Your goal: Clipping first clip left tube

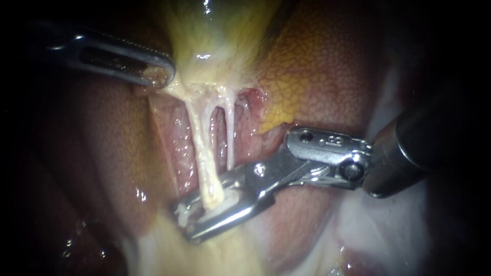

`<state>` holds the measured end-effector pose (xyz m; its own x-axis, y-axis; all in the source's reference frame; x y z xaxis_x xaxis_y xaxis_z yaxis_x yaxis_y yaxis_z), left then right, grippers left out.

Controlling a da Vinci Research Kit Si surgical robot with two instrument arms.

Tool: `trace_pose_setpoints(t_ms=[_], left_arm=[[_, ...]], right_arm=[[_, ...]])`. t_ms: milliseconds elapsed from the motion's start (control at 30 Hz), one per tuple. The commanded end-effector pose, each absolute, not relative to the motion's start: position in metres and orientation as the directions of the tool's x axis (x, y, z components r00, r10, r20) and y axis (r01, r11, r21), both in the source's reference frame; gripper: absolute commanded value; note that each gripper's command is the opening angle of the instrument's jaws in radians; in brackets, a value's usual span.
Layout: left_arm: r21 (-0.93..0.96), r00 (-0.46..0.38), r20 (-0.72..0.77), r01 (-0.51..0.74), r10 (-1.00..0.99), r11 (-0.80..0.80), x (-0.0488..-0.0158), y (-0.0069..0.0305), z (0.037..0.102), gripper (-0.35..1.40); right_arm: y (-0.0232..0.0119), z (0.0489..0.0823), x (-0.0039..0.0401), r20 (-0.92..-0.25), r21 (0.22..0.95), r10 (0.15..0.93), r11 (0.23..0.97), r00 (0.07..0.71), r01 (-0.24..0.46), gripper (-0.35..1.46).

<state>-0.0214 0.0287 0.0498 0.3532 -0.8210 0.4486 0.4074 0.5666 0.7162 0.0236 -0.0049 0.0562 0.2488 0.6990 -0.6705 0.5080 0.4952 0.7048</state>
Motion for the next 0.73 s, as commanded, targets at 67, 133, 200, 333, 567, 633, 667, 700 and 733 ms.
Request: trace_pose_setpoints(t_ms=[67,133,200,333,567,633,667,700,733], left_arm=[[0.716,0.353,0.449,0.407,-0.821,0.567,-0.0214,0.0287,0.0498,-0.35],[0.716,0.353,0.449,0.407,-0.821,0.567,-0.0214,0.0287,0.0498,-0.35],[0.716,0.353,0.449,0.407,-0.821,0.567,-0.0213,0.0287,0.0498,-0.35],[0.716,0.353,0.449,0.407,-0.821,0.567,-0.0213,0.0287,0.0498,-0.35],[0.716,0.353,0.449,0.407,-0.821,0.567,-0.0214,0.0287,0.0498,-0.35],[0.716,0.353,0.449,0.407,-0.821,0.567,-0.0214,0.0287,0.0498,-0.35],[0.716,0.353,0.449,0.407,-0.821,0.567,-0.0214,0.0287,0.0498,-0.35],[0.716,0.353,0.449,0.407,-0.821,0.567,-0.0214,0.0287,0.0498,-0.35],[0.716,0.353,0.449,0.407,-0.821,0.567,-0.0214,0.0287,0.0498,-0.35]], right_arm=[[-0.0049,0.0562,0.0236,-0.666,0.709,0.702,0.493,0.250,0.504,-0.17],[-0.0049,0.0562,0.0236,-0.662,0.713,0.705,0.489,0.253,0.503,-0.33],[-0.0049,0.0562,0.0235,-0.649,0.725,0.714,0.476,0.262,0.498,-0.35],[-0.0048,0.0563,0.0235,-0.641,0.733,0.718,0.468,0.270,0.495,-0.35],[-0.0048,0.0563,0.0234,-0.638,0.737,0.717,0.465,0.280,0.490,-0.35],[-0.0048,0.0564,0.0234,-0.638,0.738,0.718,0.466,0.279,0.488,-0.35],[-0.0048,0.0564,0.0234,-0.638,0.738,0.718,0.466,0.279,0.488,-0.35],[-0.0048,0.0564,0.0234,-0.638,0.738,0.718,0.466,0.279,0.488,-0.35],[-0.0047,0.0565,0.0234,-0.634,0.742,0.720,0.462,0.282,0.486,-0.35]])
